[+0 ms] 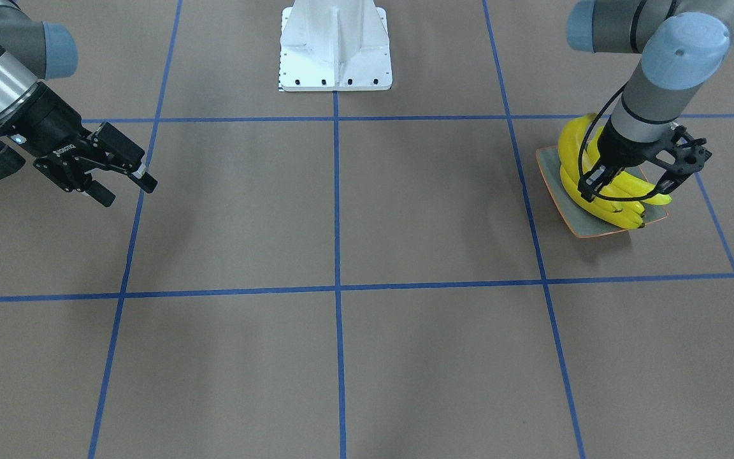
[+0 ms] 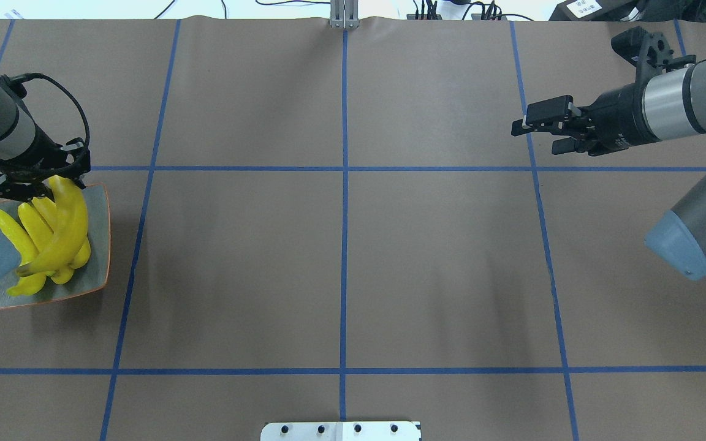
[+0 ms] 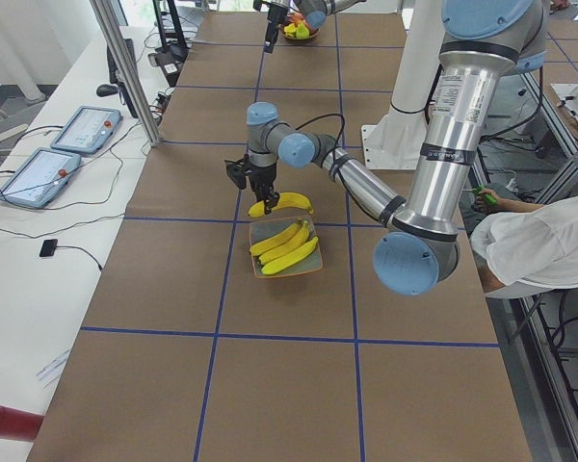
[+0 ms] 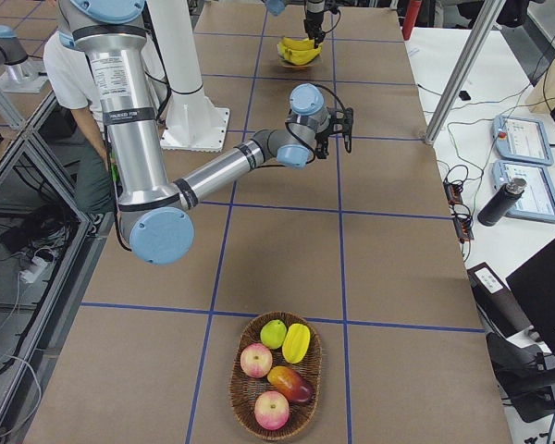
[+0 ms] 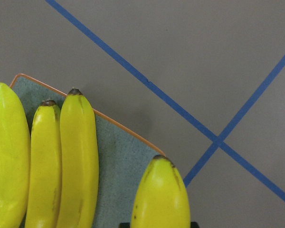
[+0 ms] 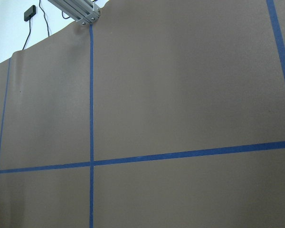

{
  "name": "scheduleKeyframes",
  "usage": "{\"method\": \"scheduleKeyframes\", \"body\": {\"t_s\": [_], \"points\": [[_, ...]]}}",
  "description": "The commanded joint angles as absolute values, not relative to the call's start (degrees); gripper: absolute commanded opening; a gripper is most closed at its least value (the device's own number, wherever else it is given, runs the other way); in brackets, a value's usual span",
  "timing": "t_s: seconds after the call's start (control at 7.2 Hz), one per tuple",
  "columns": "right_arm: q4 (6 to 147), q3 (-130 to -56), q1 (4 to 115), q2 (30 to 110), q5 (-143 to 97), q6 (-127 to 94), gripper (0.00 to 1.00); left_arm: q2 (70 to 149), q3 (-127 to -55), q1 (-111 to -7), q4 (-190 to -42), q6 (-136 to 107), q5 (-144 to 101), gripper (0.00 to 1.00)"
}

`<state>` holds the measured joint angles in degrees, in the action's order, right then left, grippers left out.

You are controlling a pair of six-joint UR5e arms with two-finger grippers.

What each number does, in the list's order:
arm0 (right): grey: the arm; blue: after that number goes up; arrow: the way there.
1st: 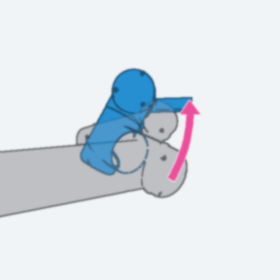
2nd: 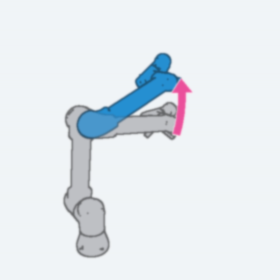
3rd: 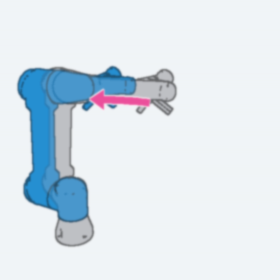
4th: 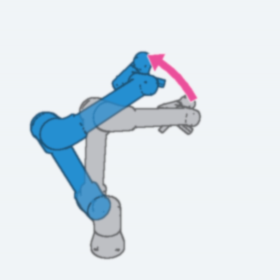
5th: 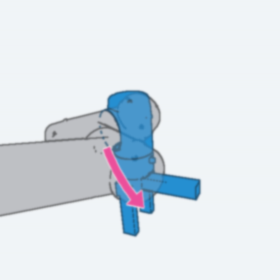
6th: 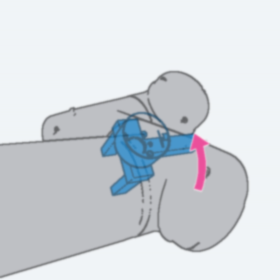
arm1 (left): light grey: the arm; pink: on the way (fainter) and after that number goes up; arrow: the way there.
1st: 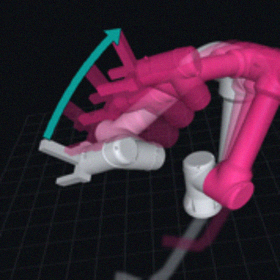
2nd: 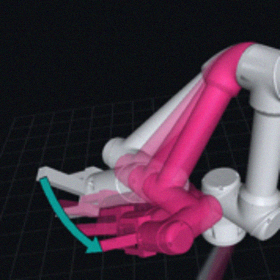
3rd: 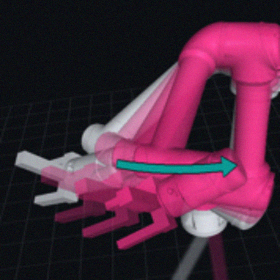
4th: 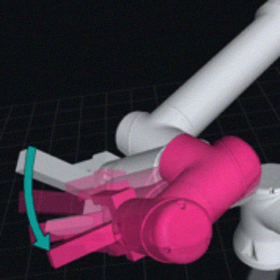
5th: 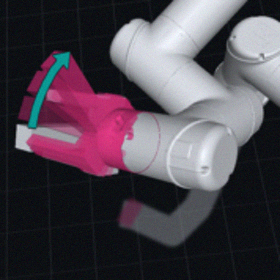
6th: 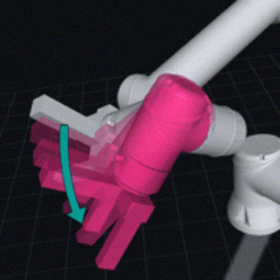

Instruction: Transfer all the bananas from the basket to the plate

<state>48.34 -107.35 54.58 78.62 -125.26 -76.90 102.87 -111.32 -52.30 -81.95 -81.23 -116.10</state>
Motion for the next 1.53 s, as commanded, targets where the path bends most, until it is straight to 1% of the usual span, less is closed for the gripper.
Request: {"method": "scheduleKeyframes", "body": {"t_s": [0.0, 0.28, 0.97, 1.25, 1.39], "points": [[48.34, -107.40, 54.58, 78.75, -125.33, -76.90, 1.00, 103.09, -110.48, -52.30, -81.39, -85.75, -116.02, 0.00], [48.34, -107.58, 54.67, 79.01, -125.33, -76.90, 1.00, 104.76, -106.90, -52.38, -81.65, -87.89, -114.36, 0.00], [48.34, -109.25, 54.75, 79.28, -125.51, -77.34, 1.00, 104.68, -104.42, -52.38, -82.18, -88.15, -114.08, 0.00], [48.34, -109.25, 54.67, 79.54, -125.51, -77.34, 1.00, 104.76, -101.88, -52.29, -83.92, -87.98, -114.08, 0.29], [48.34, -109.16, 54.67, 79.45, -125.51, -77.34, 1.00, 104.42, -101.17, -52.29, -84.46, -87.89, -114.08, 0.35]]}}
